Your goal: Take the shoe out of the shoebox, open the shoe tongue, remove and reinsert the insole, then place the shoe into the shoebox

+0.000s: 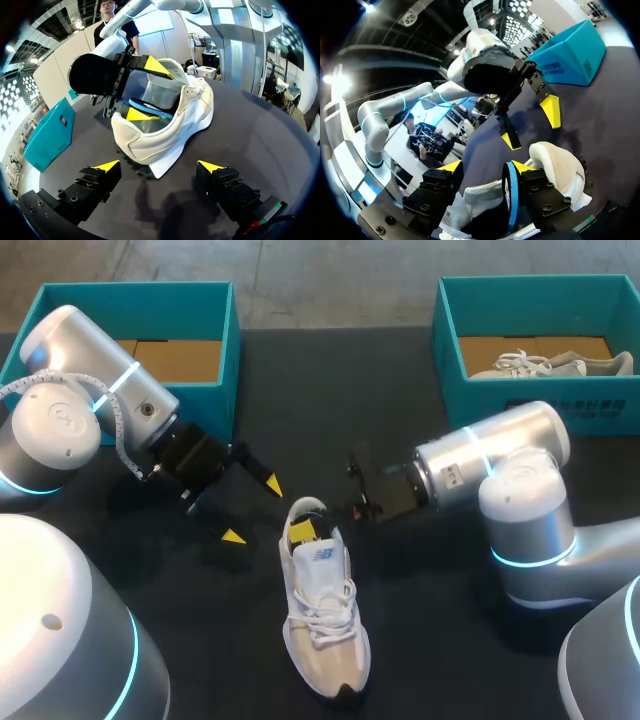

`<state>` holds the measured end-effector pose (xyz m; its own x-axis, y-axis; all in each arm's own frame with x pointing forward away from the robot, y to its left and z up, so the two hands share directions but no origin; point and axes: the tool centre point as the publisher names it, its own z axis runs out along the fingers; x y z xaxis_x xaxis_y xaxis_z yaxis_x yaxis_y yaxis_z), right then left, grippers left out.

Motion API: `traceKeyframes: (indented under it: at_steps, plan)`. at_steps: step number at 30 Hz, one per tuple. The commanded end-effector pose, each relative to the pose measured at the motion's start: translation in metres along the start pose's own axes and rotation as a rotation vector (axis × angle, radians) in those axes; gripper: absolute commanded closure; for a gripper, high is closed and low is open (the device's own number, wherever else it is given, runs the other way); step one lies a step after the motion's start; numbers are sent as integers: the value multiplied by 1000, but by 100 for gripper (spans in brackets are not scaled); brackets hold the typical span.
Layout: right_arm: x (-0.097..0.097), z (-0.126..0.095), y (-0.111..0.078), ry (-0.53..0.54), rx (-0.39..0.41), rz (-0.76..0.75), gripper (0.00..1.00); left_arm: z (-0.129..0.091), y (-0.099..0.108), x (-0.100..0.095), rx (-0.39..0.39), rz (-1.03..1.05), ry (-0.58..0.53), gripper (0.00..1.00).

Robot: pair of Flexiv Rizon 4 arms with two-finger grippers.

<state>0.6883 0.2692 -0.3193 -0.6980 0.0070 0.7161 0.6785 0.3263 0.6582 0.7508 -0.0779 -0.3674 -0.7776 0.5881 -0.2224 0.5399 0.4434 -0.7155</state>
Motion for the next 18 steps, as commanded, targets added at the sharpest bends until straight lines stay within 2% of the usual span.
traceKeyframes:
  at_steps: [1, 8, 18]
  plan:
    - [3, -2, 3, -13, -4, -9, 41, 1, 0, -1, -4, 0, 3, 0]
    - [7, -5, 7, -30, -20, -37, 50, 1, 0, -1, -4, 0, 3, 0]
    - [9, -7, 1, -61, -54, -21, 51, 1, 0, -1, -4, 0, 3, 0]
